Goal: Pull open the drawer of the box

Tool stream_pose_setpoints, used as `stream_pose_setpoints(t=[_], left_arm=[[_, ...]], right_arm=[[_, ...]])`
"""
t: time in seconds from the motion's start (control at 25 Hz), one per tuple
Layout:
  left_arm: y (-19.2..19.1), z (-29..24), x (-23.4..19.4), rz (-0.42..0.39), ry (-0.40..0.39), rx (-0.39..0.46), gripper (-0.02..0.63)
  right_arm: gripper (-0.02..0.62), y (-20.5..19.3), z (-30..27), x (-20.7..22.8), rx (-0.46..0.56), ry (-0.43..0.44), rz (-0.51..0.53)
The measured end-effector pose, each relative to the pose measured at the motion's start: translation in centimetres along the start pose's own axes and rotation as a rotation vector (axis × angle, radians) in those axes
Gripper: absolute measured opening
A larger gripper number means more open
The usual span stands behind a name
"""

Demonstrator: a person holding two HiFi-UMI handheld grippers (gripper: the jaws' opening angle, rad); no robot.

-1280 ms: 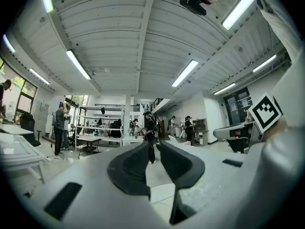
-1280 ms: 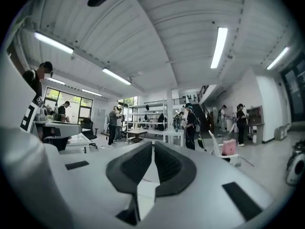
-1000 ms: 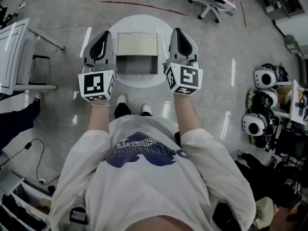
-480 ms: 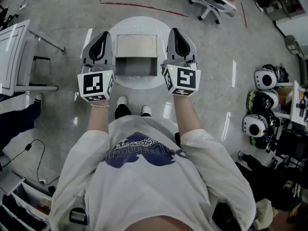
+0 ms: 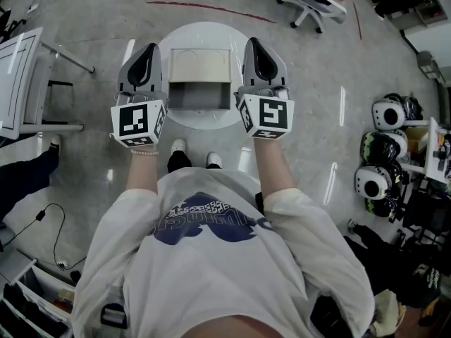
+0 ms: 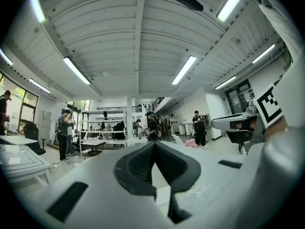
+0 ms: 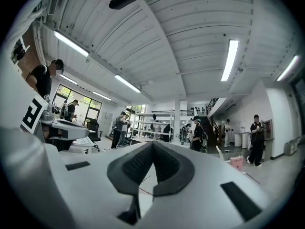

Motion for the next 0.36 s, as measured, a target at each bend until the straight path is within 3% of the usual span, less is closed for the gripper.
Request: stream_pose_setpoints(t=[0.36], left_arm=[[0.53, -0.11, -0.37, 0.013, 0.012, 0.009, 0.006]], right_arm=[[-0.005, 0.23, 0.01, 0.13, 0.003, -0.002, -0.005]])
Point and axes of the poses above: the fingertips, and each gripper's own axes: z backward along the fingers, x to its right, y out of its top, the point moved 9 cm from there along z, backward along the fingers, and after that the axes turned 9 degrees about y, right-handed, at the moved point
